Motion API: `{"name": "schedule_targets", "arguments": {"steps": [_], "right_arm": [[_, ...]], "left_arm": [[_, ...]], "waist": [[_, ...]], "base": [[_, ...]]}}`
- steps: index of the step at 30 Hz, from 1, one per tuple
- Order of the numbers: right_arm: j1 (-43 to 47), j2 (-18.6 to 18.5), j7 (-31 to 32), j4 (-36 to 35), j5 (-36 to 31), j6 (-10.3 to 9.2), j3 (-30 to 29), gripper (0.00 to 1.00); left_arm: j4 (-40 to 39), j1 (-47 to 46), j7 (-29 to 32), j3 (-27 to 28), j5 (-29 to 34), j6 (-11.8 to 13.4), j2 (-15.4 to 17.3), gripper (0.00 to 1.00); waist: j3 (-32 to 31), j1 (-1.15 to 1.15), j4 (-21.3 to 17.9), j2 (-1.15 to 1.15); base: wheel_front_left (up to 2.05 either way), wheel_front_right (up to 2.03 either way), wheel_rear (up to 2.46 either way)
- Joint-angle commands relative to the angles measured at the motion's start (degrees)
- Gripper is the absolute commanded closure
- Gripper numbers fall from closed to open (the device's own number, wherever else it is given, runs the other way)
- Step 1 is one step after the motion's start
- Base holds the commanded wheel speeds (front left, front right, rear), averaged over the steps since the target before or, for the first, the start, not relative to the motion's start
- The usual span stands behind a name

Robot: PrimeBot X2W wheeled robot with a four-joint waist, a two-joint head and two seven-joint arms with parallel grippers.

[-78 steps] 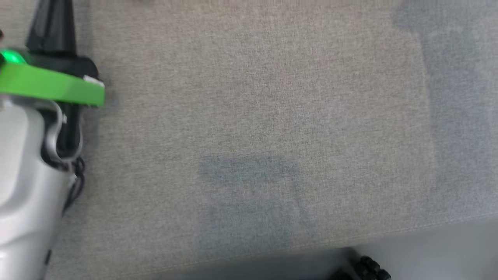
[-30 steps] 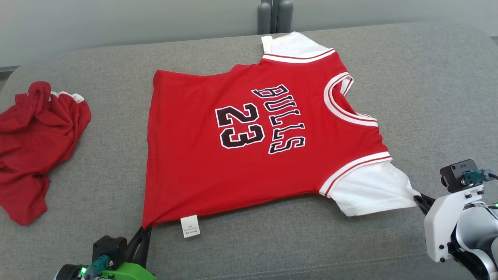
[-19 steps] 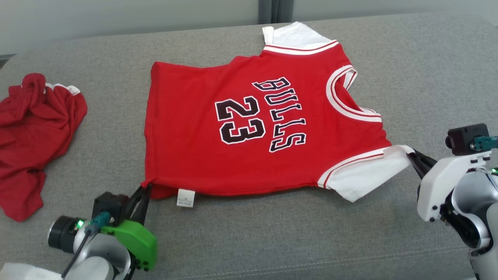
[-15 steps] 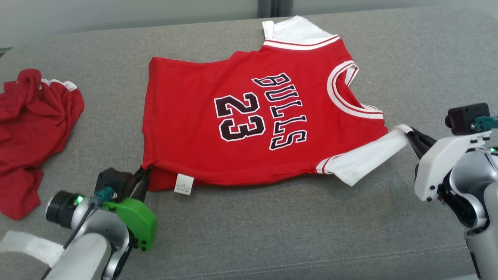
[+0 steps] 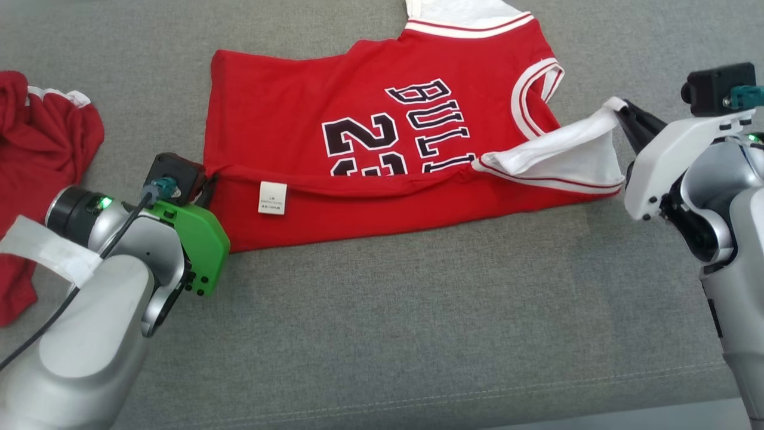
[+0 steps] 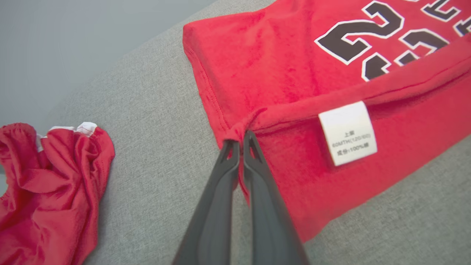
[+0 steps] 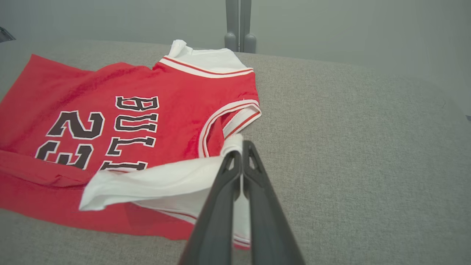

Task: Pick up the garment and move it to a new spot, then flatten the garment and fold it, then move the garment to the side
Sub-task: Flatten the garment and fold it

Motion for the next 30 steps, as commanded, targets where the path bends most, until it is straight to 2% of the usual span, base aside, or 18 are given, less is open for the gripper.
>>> {"name": "schedule_targets", "arguments": {"steps": [1, 12, 13, 14, 15, 18, 24, 30], "right_arm": [[-1.77, -0.01, -0.9, 1.02, 0.01, -0.07, 0.02, 1.0], [-10.26, 1.22, -6.2, 10.21, -1.1, -0.07, -0.44, 1.0], [-10.73, 1.44, -6.82, 10.84, -1.09, -0.07, -0.27, 0.98], [-11.25, 1.6, -7.86, 11.27, -1.19, -0.07, -0.19, 0.03], [-11.66, 1.98, -8.78, 12.05, -1.23, -0.07, -0.74, 0.0], [-12.1, 2.76, -11.13, 13.41, -0.05, -0.05, -0.27, 0.0], [-9.88, 1.54, -14.9, 14.24, -0.92, -0.05, -0.08, 0.0], [-3.2, -0.75, -11.91, 12.51, -2.93, -0.07, 0.33, 0.0]], "left_arm": [[1.02, -1.79, 0.07, -0.07, 0.5, -0.3, -0.06, 1.0], [7.61, -8.36, -1.34, -0.21, 0.51, -0.54, -2.81, 1.0], [8.02, -8.6, -1.66, -0.12, 0.14, -0.62, -3.13, 0.95], [8.38, -8.91, -2.2, -0.07, 0.16, -0.47, -3.28, 0.29], [8.8, -8.99, -2.8, 0.02, 0.06, -0.33, -3.61, 0.0], [9.73, -8.13, -4.18, -0.08, -0.33, -0.05, -4.65, 0.0], [9.71, -5.18, -6.96, 0.15, -1.07, 0.99, -5.49, 0.0], [8.7, 0.81, -7.47, 0.61, -3.35, 3.05, -6.14, 0.0]], "waist": [[1.98, 0.0, -0.16, -0.01], [6.1, 0.0, 1.14, -0.01], [6.22, 0.0, 1.27, -0.01], [6.33, 0.0, 1.41, -0.01], [6.36, 0.0, 1.56, -0.01], [6.01, 0.0, 2.14, -0.01], [4.24, 0.0, 3.26, -0.01], [1.06, 0.0, 3.93, -0.01]], "base": [[0.0, 0.0, 0.0], [0.0, 0.0, 0.0], [0.0, 0.0, 0.0], [0.0, 0.0, 0.0], [0.0, 0.0, 0.0], [0.0, 0.0, 0.0], [0.0, 0.0, 0.0], [0.0, 0.0, 0.0]]}}
